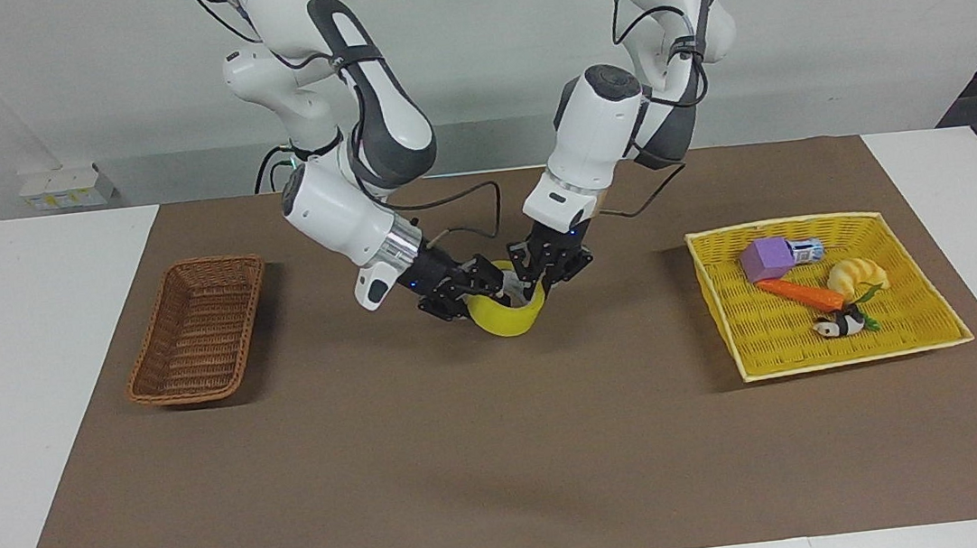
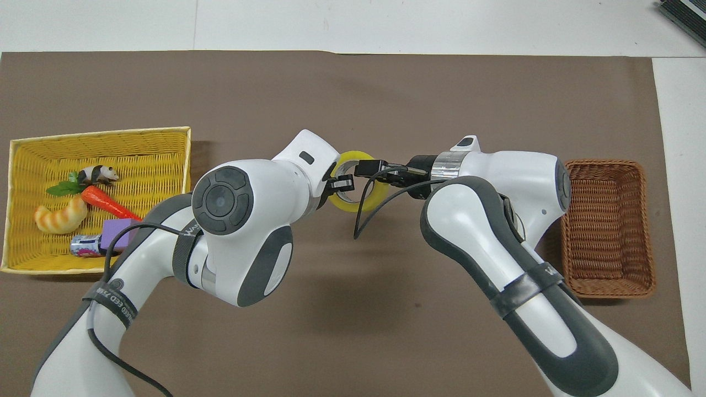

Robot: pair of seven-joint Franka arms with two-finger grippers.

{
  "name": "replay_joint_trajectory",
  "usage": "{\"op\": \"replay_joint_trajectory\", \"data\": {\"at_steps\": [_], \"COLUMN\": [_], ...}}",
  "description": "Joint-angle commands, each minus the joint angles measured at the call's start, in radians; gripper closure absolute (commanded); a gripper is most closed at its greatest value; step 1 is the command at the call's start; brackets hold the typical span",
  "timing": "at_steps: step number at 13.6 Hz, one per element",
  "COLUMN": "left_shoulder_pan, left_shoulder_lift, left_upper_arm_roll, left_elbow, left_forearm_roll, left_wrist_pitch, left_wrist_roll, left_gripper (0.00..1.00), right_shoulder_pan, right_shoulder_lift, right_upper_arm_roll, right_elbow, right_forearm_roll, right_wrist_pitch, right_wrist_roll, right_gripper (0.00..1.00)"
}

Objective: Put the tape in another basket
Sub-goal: 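Grasp the tape roll with the right gripper from the left gripper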

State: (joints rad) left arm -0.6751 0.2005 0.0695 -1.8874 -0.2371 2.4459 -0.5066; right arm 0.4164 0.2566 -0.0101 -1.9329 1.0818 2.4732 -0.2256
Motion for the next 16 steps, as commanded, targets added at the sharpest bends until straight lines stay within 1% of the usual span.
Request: {"op": "replay_joint_trajectory", "data": {"at_steps": [1,7,8,9,10,12,14,15,16], "left_shoulder_pan": [-0.001,0.000,0.000,0.002,0.005,0.011,0.066,0.086,0.112], "left_shoulder_lift": [0.007,0.008,0.008,0.007,0.004,-0.021,-0.068,-0.094,-0.116], "left_upper_arm_roll": [0.015,0.015,0.015,0.016,0.019,0.033,0.033,0.035,0.035], "left_elbow": [0.027,0.028,0.028,0.028,0.028,0.024,0.025,0.025,0.025], "left_forearm_roll": [-0.036,-0.048,-0.048,-0.048,-0.045,-0.045,-0.042,-0.041,-0.036], "left_wrist_pitch": [0.016,0.013,0.012,0.011,-0.001,-0.022,-0.092,-0.146,-0.192], "left_wrist_roll": [-0.023,-0.024,-0.024,-0.020,-0.004,-0.004,0.014,0.049,0.098], "left_gripper": [1.00,1.00,0.77,0.36,0.00,0.00,0.00,0.00,0.00], "right_shoulder_pan": [0.010,0.009,0.005,0.007,0.010,0.013,0.016,0.015,0.016], "right_shoulder_lift": [0.009,0.007,0.007,0.007,0.007,0.004,0.000,0.000,0.000], "right_upper_arm_roll": [0.002,0.002,0.002,0.002,0.002,0.001,-0.001,0.001,0.001], "right_elbow": [0.008,0.015,0.015,0.015,0.015,0.009,-0.003,-0.006,-0.008], "right_forearm_roll": [0.018,0.020,0.020,0.020,0.020,0.018,0.006,-0.034,-0.102], "right_wrist_pitch": [0.059,0.058,0.053,0.053,0.052,0.052,0.050,0.049,0.047], "right_wrist_roll": [0.057,0.072,0.075,0.083,0.092,0.107,0.130,0.162,0.214], "right_gripper": [1.00,1.00,1.00,1.00,1.00,1.00,1.00,1.00,1.00]}}
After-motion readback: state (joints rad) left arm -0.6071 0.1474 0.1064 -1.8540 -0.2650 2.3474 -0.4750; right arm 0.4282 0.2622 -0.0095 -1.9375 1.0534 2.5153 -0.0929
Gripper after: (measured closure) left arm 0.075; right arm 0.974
